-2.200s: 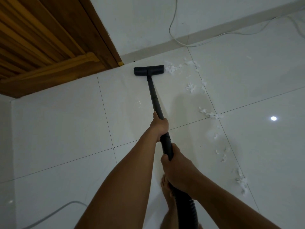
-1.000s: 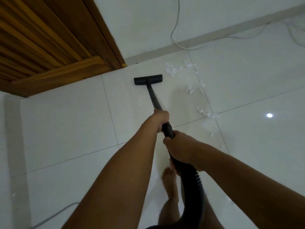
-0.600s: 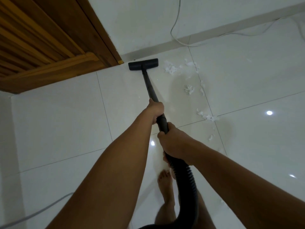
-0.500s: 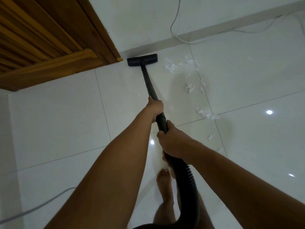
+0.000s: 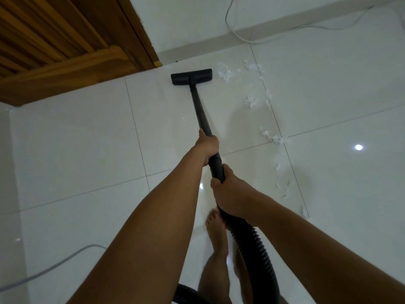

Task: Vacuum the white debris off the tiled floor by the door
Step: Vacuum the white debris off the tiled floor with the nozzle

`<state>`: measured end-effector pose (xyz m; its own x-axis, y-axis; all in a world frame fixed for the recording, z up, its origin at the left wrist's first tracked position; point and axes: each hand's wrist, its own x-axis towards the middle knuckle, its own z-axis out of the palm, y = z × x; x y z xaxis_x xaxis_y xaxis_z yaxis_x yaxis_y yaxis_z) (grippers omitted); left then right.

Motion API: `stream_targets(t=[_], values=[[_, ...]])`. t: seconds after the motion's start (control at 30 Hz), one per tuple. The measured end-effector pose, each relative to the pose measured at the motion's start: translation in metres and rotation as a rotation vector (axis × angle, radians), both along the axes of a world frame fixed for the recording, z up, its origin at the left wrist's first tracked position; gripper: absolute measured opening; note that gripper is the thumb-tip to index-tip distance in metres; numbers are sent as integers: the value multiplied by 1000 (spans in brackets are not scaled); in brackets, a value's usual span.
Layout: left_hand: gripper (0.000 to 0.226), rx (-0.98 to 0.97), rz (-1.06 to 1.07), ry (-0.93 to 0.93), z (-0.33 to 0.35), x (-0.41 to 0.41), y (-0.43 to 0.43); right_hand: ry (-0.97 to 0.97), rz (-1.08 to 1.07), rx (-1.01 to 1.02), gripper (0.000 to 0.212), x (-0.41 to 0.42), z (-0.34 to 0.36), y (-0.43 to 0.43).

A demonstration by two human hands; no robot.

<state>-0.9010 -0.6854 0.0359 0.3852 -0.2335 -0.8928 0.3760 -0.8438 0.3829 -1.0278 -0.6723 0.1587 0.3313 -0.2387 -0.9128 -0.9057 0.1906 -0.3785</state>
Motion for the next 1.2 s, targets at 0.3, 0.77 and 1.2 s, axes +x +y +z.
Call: stream_targets(t=[0.3,0.77,1.2], values=[[66,21,0,-14,3,-85,44,21,-89,137,48,-86,4,43],[66,60,-29,-16,19,-310,137,16,5,169,51,-310,17,127],[69,60,-69,-8,17,-408,226,4,-131,187,45,-413,8,228]])
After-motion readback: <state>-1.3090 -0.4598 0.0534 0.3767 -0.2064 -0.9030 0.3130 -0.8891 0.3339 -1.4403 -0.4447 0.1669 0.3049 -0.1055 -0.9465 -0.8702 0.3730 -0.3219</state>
